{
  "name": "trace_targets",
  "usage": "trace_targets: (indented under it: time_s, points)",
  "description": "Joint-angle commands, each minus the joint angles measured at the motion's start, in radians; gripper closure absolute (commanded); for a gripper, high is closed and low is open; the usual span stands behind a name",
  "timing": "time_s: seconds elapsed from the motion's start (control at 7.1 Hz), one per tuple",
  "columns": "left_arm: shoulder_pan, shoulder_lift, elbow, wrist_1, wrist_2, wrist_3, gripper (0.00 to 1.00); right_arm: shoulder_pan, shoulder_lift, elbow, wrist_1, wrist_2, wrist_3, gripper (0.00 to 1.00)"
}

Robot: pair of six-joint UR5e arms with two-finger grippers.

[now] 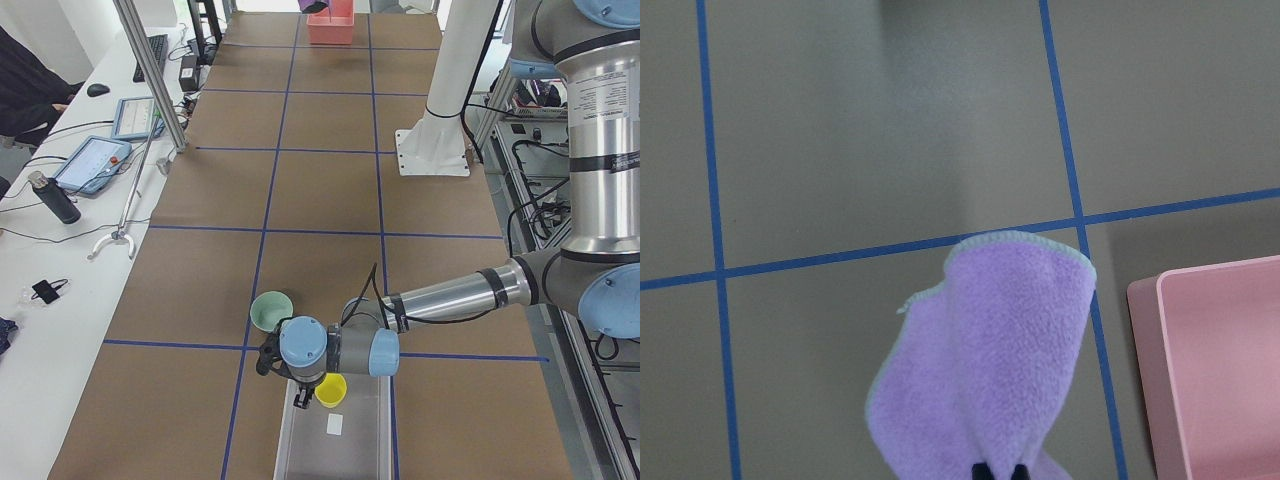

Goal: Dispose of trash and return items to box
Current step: 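Drop the cup into the clear bin while the right gripper nears the pink bin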

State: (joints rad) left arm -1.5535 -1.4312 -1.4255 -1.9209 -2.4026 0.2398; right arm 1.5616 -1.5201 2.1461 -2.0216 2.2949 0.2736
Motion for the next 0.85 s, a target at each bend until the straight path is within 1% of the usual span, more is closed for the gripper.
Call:
trace_targets:
  time_s: [0.0, 0.14, 0.28, 0.42, 0.56, 0.7]
  points:
    - [-0.038, -0.037, -0.064, 0.040, -0.032, -0.002, 0.01, 0.076, -0.034, -0.023, 0.000, -0.012, -0.136, 1.00]
    - [-0.077, -0.093, -0.061, 0.052, -0.027, -0.037, 0.01, 0.098, -0.047, -0.040, 0.000, -0.023, -0.196, 1.00]
    - [-0.080, -0.125, -0.058, 0.053, -0.024, -0.096, 0.01, 0.122, -0.061, -0.066, 0.000, -0.046, -0.253, 1.00]
    - [-0.079, -0.158, -0.046, 0.037, -0.015, -0.220, 0.01, 0.155, -0.060, -0.110, 0.003, -0.069, -0.327, 1.00]
    - [-0.071, -0.201, -0.040, 0.037, -0.013, -0.302, 0.01, 0.182, -0.057, -0.167, 0.010, -0.080, -0.403, 1.00]
    - [-0.063, -0.215, -0.026, 0.036, -0.013, -0.338, 0.01, 0.195, -0.058, -0.223, 0.015, -0.101, -0.446, 1.00]
